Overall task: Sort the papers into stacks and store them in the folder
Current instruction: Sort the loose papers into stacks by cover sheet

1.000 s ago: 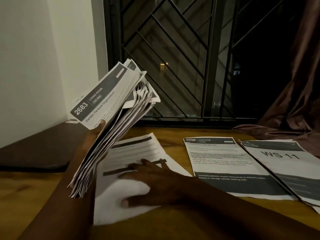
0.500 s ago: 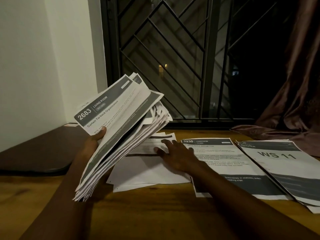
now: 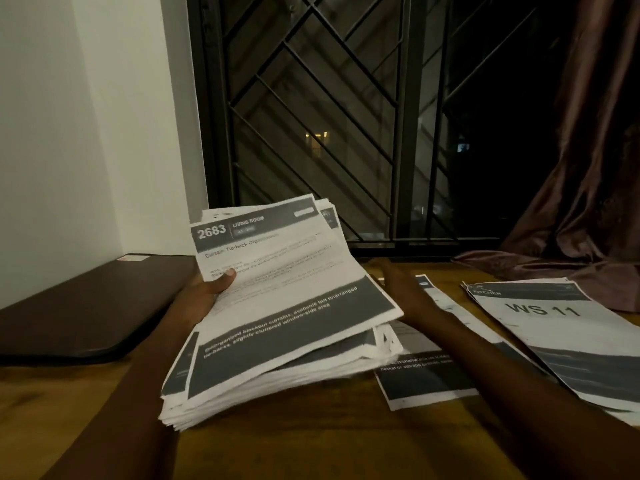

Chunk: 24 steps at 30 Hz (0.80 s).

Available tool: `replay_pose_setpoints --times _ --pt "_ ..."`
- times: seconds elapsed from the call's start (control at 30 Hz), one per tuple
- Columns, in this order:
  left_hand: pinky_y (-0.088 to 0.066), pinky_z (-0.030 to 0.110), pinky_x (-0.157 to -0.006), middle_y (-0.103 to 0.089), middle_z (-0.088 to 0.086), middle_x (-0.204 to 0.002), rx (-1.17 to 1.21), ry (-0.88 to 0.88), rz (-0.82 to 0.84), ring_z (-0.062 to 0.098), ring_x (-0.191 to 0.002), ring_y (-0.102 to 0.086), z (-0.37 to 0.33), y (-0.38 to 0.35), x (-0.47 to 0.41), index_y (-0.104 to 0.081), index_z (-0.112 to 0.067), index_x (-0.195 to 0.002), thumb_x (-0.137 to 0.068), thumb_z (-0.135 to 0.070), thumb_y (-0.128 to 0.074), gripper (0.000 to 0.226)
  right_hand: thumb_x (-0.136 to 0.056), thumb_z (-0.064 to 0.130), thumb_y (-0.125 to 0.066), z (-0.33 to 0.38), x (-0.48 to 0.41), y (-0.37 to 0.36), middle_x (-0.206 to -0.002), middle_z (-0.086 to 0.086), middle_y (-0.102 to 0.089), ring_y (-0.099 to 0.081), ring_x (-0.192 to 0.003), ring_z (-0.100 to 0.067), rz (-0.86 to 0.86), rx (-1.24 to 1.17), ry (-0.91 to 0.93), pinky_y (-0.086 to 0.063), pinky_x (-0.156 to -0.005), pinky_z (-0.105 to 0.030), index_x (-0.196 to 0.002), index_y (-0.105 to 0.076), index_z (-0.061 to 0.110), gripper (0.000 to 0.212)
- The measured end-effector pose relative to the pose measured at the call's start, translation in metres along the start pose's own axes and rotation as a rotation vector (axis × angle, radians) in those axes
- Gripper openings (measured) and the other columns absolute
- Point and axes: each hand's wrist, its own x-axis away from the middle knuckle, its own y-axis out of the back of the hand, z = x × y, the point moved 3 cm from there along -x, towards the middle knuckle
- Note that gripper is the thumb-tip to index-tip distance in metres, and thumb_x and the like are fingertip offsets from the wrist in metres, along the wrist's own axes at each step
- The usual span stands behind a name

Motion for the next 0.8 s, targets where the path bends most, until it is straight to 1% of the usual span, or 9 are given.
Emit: replay_pose_setpoints --times 0.17,0.23,0.33,0.43,0.5,0.57,0.63,0.7,0.8 --pt "-0.056 0.02 -0.063 -0.068 0.006 -0.118 -0.081 0.038 0.111 0.007 -0.079 -0.073 0.017 -0.017 -0.006 -0.055 -0.012 -0.127 -0.093 -0.014 -0.057 0.034 -0.098 0.055 -0.029 -0.057 0.016 -0.004 -0.16 0.002 -0.013 -0.01 -0.147 -0.026 0.33 0.404 -0.062 -0.01 -0.118 -0.05 -0.151 -0.018 0.031 0.059" --pt "-0.055 0.018 -0.058 -0.075 -0.003 -0.098 -0.085 0.072 0.115 0.004 -0.074 -0.073 0.015 -0.019 -0.003 -0.056 -0.011 -0.123 -0.094 -0.011 -0.055 0.029 -0.095 0.062 -0.018 -0.08 0.011 -0.002 -0.161 0.003 -0.005 -0.003 -0.148 -0.028 0.337 0.498 -0.165 -0.003 -0.118 -0.054 -0.151 -0.014 0.036 0.062" --pt "-0.052 0.013 -0.056 -0.07 0.004 -0.11 -0.084 0.074 0.107 -0.001 -0.07 -0.071 0.019 -0.026 -0.002 -0.055 -0.011 -0.124 -0.096 -0.009 -0.054 0.028 -0.091 0.069 -0.014 -0.09 0.01 0.007 -0.161 0.002 -0.009 -0.007 -0.147 -0.028 0.28 0.499 -0.204 -0.005 -0.117 -0.055 -0.15 -0.017 0.037 0.067" --pt "-0.052 0.014 -0.052 -0.064 0.009 -0.115 -0.058 0.076 0.083 0.0 -0.063 -0.07 0.017 -0.035 0.002 -0.054 -0.007 -0.126 -0.097 -0.004 -0.051 0.029 -0.08 0.081 -0.016 -0.072 0.016 0.021 -0.146 -0.007 -0.044 -0.043 -0.131 -0.027 0.053 0.138 -0.156 -0.034 -0.102 -0.039 -0.139 -0.043 0.024 0.086" --pt "-0.052 0.012 -0.052 -0.063 0.008 -0.113 -0.058 0.067 0.097 -0.001 -0.063 -0.07 0.016 -0.043 0.005 -0.054 -0.006 -0.122 -0.097 -0.002 -0.051 0.026 -0.081 0.075 -0.031 -0.051 0.016 0.028 -0.126 -0.007 -0.061 -0.06 -0.109 -0.024 -0.096 -0.313 -0.191 -0.045 -0.089 -0.036 -0.125 -0.055 0.023 0.072" --pt "-0.054 0.014 -0.057 -0.065 0.008 -0.115 -0.046 0.043 0.087 0.003 -0.072 -0.072 0.014 -0.047 0.007 -0.059 -0.009 -0.113 -0.095 -0.002 -0.053 0.02 -0.079 0.071 -0.047 -0.036 0.016 0.021 -0.109 -0.003 -0.069 -0.067 -0.094 -0.021 -0.011 -0.593 -0.256 -0.052 -0.083 -0.039 -0.109 -0.062 0.024 0.057" --pt "-0.056 0.018 -0.061 -0.071 0.009 -0.111 -0.031 0.035 0.106 0.015 -0.086 -0.073 0.013 -0.05 0.007 -0.063 -0.015 -0.107 -0.094 -0.006 -0.056 0.017 -0.073 0.067 -0.061 -0.027 0.017 0.017 -0.099 0.0 -0.072 -0.068 -0.091 -0.019 0.007 -0.629 -0.255 -0.054 -0.086 -0.042 -0.099 -0.065 0.02 0.054" --pt "-0.055 0.017 -0.058 -0.077 -0.003 -0.093 -0.005 0.029 0.151 0.01 -0.078 -0.074 0.01 -0.054 0.011 -0.063 -0.015 -0.108 -0.089 -0.019 -0.067 0.02 -0.07 0.052 -0.076 -0.024 0.017 0.017 -0.096 -0.001 -0.072 -0.069 -0.089 -0.019 -0.06 -0.616 -0.236 -0.056 -0.082 -0.037 -0.098 -0.064 0.014 0.049" --pt "-0.056 0.017 -0.058 -0.077 -0.01 -0.087 0.03 0.039 0.252 0.007 -0.076 -0.074 0.007 -0.058 0.016 -0.063 -0.018 -0.109 -0.064 -0.048 -0.085 0.058 -0.071 0.029 -0.082 -0.022 0.016 0.015 -0.093 -0.001 -0.071 -0.069 -0.086 -0.02 -0.095 -0.591 -0.227 -0.057 -0.074 -0.034 -0.093 -0.063 0.014 0.033"
